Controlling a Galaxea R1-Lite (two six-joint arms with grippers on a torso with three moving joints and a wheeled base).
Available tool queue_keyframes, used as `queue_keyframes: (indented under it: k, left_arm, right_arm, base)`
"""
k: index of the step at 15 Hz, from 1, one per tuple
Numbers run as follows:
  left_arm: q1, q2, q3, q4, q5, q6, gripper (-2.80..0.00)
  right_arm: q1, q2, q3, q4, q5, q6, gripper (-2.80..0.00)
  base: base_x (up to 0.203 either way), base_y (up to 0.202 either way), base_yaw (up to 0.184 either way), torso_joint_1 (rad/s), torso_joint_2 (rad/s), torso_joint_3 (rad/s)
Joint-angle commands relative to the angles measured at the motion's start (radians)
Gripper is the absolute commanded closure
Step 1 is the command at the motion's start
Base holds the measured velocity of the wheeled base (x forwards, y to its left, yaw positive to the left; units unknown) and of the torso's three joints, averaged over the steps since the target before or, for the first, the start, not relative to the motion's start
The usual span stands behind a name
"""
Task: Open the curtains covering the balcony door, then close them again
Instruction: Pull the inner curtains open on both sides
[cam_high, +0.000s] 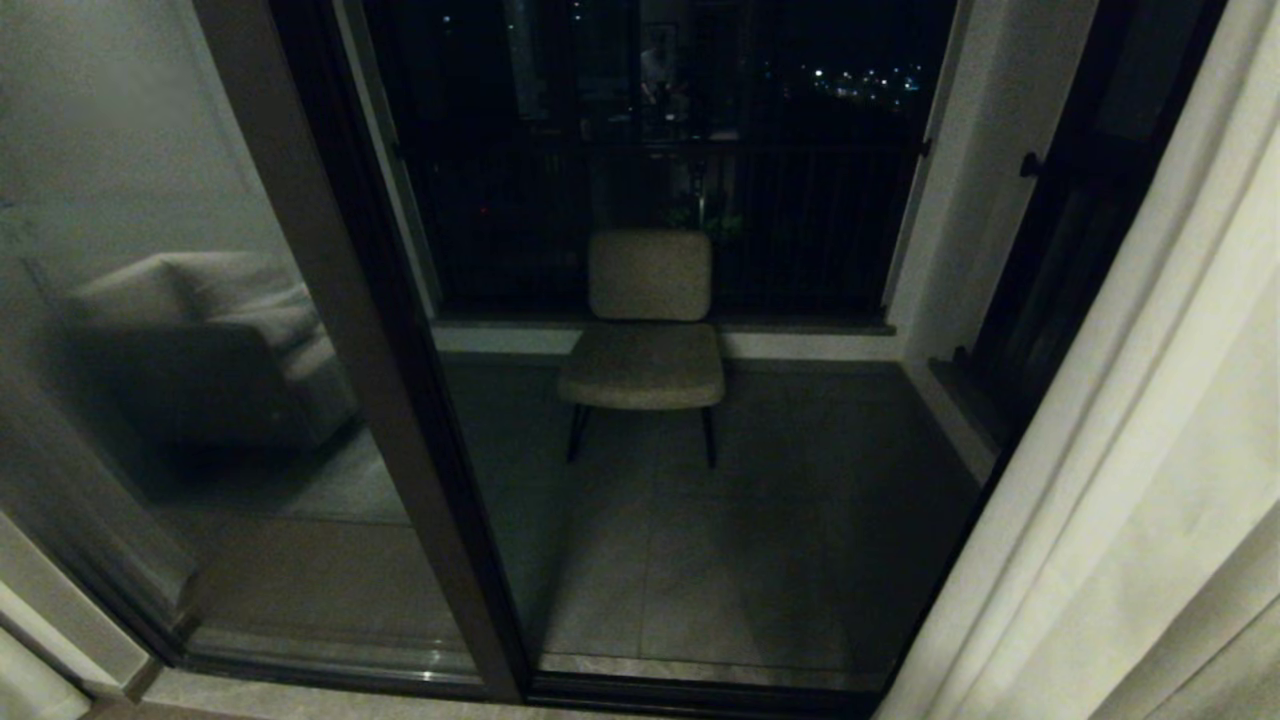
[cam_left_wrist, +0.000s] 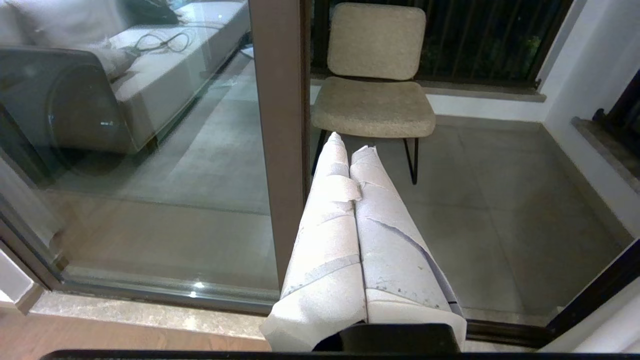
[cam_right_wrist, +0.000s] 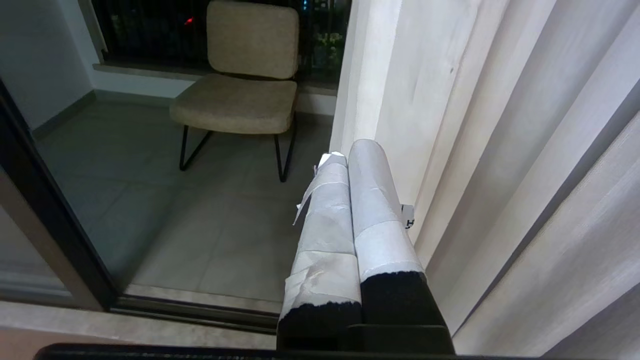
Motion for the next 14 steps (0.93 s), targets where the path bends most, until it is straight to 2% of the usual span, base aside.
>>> queue_keyframes:
  k: [1,14]
  left_arm:
    - [0.000,0.000,0.001,0.000,0.001,-0.001,0.00]
    - [0.000,0.000,0.001,0.000,0.001,-0.001,0.00]
  right_arm:
    - [0.001,-0.008,0.000,-0.001,0.001,-0.001,0.00]
    - [0.001,-0.008,0.000,-0.001,0.000,-0.003,0.00]
  base:
    - [0.000,0.000,0.000,0.000,0.00,0.000]
    - [0.000,0.000,0.000,0.000,0.00,0.000]
